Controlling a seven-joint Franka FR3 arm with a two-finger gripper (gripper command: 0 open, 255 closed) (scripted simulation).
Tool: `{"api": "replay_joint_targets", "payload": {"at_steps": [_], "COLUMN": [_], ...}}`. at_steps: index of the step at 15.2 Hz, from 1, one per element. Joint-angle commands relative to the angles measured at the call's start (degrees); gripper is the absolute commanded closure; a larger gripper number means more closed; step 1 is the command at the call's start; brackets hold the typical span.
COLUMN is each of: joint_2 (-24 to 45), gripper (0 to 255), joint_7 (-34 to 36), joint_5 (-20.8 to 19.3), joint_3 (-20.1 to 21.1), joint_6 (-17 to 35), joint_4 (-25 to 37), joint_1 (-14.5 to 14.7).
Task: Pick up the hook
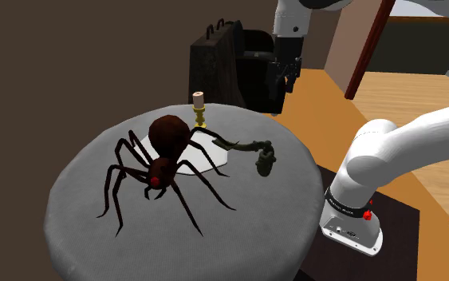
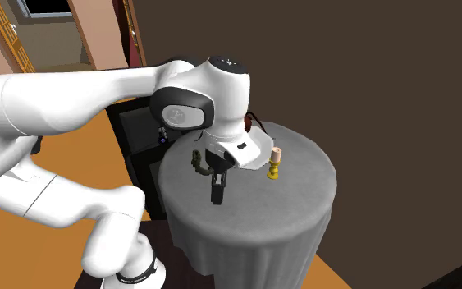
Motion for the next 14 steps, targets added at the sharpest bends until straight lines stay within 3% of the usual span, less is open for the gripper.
{"api": "replay_joint_targets", "payload": {"at_steps": [1, 14], "joint_2": [0.0, -6.5], "gripper": [0, 0], "joint_7": [0.0, 10.1], "joint_5": [0.0, 11.6], "joint_3": [0.0, 17.5], "joint_6": [0.0, 11.1], "joint_4": [0.0, -9.1], "joint_1": [0.0, 9.7]}}
